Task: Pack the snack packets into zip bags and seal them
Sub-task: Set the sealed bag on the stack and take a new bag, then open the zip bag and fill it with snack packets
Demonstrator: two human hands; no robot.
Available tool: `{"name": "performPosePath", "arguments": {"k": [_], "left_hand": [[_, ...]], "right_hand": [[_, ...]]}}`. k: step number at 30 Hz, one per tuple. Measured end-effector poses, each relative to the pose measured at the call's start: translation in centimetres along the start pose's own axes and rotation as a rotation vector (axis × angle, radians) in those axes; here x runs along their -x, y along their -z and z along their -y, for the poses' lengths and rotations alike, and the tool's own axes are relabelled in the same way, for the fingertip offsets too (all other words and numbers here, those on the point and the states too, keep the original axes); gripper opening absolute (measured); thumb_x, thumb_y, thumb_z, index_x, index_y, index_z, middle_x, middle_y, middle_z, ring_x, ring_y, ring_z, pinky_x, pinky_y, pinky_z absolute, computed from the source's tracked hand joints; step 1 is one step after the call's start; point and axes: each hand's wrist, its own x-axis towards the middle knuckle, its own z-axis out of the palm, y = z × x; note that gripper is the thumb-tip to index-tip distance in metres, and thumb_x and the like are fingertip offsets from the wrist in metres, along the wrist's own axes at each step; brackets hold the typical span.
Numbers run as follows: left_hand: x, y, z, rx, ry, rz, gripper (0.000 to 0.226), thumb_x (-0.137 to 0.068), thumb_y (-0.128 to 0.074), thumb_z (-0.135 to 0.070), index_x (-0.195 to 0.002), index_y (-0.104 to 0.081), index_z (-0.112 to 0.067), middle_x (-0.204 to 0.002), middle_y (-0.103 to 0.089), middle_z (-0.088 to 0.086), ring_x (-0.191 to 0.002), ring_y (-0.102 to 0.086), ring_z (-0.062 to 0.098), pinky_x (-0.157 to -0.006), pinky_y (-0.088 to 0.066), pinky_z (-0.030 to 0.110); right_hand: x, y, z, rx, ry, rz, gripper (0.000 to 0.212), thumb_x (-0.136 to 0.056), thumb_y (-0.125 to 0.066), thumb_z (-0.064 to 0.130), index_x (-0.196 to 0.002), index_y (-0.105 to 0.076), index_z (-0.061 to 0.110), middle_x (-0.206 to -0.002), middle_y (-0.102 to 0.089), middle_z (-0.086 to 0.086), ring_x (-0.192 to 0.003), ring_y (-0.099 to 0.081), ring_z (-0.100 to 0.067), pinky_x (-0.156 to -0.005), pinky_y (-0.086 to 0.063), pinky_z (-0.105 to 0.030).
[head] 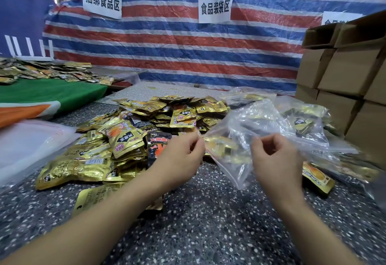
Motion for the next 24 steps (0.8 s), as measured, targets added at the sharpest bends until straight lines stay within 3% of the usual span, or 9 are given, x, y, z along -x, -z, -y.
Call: {"name": "performPosePath", "arguments": {"k": [3, 6, 10, 13, 15, 18, 21, 24], "left_hand": [[0.7, -0.5, -0.3, -0.081, -0.131, -0.084, 0.010, -0.099, -0.054, -0.029, -0.100, -0.054, -0.020, -0.073, -0.061, -0.007, -0.061, -0.056, 0.012, -0.060, -0.050, 0.041], [1.7, -0.7, -1.1, -0.153, -0.315, -0.017, 0.020, -0.097, -0.050, -0.044, -0.116, -0.047, -0.036, -0.067, -0.058, -0.011, -0.055, -0.051, 0.003, -0.053, -0.047, 0.031], [2.8, -1.5, -1.7, -0.377, -0.370, 0.226, 0.047, -0.088, -0.033, -0.076, -0.097, -0.053, -0.035, -0.070, -0.059, -0.011, -0.062, -0.052, -0.003, -0.058, -0.047, 0.023], [2.7, -1.7, -1.6, -0.413, -0.401, 0.280, 0.036, -0.093, -0.043, -0.063, -0.083, -0.051, -0.029, -0.074, -0.059, -0.008, -0.069, -0.052, 0.005, -0.064, -0.048, 0.029], [2.4, -1.6, -1.3, -0.364, -0.381, 0.274, 0.029, -0.098, -0.049, -0.047, -0.085, -0.058, -0.023, -0.078, -0.061, -0.008, -0.073, -0.054, 0.009, -0.069, -0.049, 0.035], [1.8, -1.0, -0.8, -0.232, -0.307, 0.184, 0.022, -0.098, -0.053, -0.038, -0.085, -0.060, -0.021, -0.074, -0.058, -0.011, -0.069, -0.051, 0.002, -0.065, -0.046, 0.028], [1.2, -0.2, -0.5, -0.168, -0.282, 0.134, 0.036, -0.099, -0.049, -0.043, -0.074, -0.056, -0.018, -0.065, -0.054, -0.008, -0.060, -0.046, 0.003, -0.053, -0.033, 0.020], [0.7, 0.8, -0.1, -0.071, -0.294, 0.043, 0.054, -0.098, -0.042, -0.055, -0.058, -0.049, -0.020, -0.052, -0.047, -0.005, -0.050, -0.042, 0.005, -0.048, -0.028, 0.021]], "right_hand": [[0.6, -0.8, 0.0, 0.109, 0.057, 0.023, 0.026, -0.090, -0.065, 0.020, -0.065, -0.058, 0.021, -0.058, -0.058, 0.007, -0.052, -0.054, -0.002, -0.044, -0.036, -0.015], [0.7, -1.1, 0.0, 0.127, 0.071, 0.022, 0.028, -0.089, -0.063, 0.022, -0.062, -0.055, 0.021, -0.054, -0.054, 0.006, -0.048, -0.048, -0.006, -0.047, -0.036, -0.026], [0.6, -1.2, -0.3, 0.051, 0.004, 0.075, 0.032, -0.089, -0.059, 0.017, -0.059, -0.047, 0.016, -0.047, -0.048, 0.008, -0.046, -0.051, -0.010, -0.042, -0.040, -0.029], [0.2, -1.1, -0.7, -0.061, -0.104, 0.108, 0.030, -0.088, -0.059, 0.012, -0.061, -0.046, 0.007, -0.048, -0.049, -0.003, -0.045, -0.063, -0.023, -0.045, -0.050, -0.040], [-0.1, -1.1, -1.0, -0.114, -0.154, 0.103, 0.030, -0.088, -0.058, 0.012, -0.065, -0.043, 0.000, -0.055, -0.048, -0.020, -0.044, -0.065, -0.022, -0.049, -0.049, -0.040], [-0.4, -0.9, -1.4, -0.168, -0.206, 0.102, 0.030, -0.089, -0.058, 0.015, -0.064, -0.044, 0.004, -0.059, -0.046, -0.015, -0.045, -0.066, -0.021, -0.051, -0.046, -0.037], [-0.4, -0.7, -1.3, -0.166, -0.203, 0.157, 0.029, -0.090, -0.058, 0.017, -0.063, -0.048, 0.009, -0.053, -0.048, -0.007, -0.044, -0.061, -0.017, -0.052, -0.044, -0.036], [-0.3, -0.6, -0.9, -0.197, -0.196, 0.241, 0.034, -0.096, -0.058, 0.023, -0.066, -0.054, 0.007, -0.049, -0.051, -0.003, -0.042, -0.052, -0.013, -0.047, -0.042, -0.030]]}}
